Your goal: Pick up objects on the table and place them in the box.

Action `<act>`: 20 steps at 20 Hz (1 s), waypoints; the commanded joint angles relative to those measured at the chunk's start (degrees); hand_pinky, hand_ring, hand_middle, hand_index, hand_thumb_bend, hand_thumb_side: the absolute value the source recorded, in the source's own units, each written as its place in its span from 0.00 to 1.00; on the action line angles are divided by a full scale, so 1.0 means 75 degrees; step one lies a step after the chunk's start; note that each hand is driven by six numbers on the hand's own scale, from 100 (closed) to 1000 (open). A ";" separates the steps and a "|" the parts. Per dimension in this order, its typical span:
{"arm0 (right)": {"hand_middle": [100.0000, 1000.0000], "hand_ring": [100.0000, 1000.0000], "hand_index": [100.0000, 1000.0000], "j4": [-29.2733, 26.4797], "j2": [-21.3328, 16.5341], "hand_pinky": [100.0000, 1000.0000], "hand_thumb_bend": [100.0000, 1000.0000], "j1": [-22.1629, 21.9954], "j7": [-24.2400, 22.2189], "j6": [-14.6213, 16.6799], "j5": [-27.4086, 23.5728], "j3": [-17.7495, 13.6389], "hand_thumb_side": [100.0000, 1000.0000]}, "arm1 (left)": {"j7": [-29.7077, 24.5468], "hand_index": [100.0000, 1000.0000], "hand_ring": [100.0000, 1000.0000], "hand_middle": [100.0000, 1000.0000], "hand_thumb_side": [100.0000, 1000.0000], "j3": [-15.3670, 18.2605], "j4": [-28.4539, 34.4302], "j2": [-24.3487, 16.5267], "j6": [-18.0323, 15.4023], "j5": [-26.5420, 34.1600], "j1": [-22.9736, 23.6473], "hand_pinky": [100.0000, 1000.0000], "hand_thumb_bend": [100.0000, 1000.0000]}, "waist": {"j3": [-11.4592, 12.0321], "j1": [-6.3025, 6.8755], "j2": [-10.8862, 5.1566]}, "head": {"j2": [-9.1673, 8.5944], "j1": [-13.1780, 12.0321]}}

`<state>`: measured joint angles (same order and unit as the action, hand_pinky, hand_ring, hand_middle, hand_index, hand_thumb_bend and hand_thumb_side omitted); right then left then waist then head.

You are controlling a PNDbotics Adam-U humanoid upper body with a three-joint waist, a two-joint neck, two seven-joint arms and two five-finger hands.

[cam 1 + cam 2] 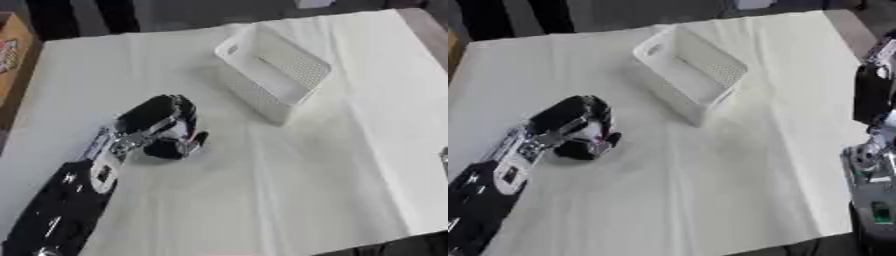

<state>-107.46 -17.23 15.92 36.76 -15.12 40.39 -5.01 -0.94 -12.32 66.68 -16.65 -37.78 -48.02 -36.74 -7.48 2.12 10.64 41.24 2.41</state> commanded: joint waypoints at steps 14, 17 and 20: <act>0.61 0.49 0.72 -0.0136 -0.0203 0.41 0.00 -0.0142 -0.0061 0.0074 0.0170 -0.0054 0.88 | -0.0283 0.28 0.00 0.00 0.60 0.0085 0.1888 -0.0695 0.0794 0.1657 -0.0777 0.00 0.00 | 0.0065 0.0157 -0.0379 | 0.0047 0.0203; 0.61 0.49 0.72 -0.0156 -0.0205 0.41 0.00 -0.0150 -0.0076 0.0087 0.0216 -0.0038 0.88 | -0.0419 0.27 0.00 0.00 0.59 0.0044 0.1888 -0.0698 0.0918 0.1888 -0.1151 0.00 0.00 | 0.0040 0.0210 -0.0420 | 0.0037 0.0225; 0.61 0.49 0.72 -0.0189 -0.0196 0.41 0.00 -0.0159 -0.0091 0.0118 0.0262 -0.0013 0.88 | -0.0527 0.26 0.00 0.00 0.51 0.0015 0.1776 -0.0689 0.0967 0.2064 -0.1564 0.00 0.00 | -0.0013 0.0277 -0.0456 | -0.0003 0.0209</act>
<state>-107.62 -17.64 14.46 36.15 -14.48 41.99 -5.10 -4.61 -12.29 79.46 -20.24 -30.75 -33.50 -47.08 -7.59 4.49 8.24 41.74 3.55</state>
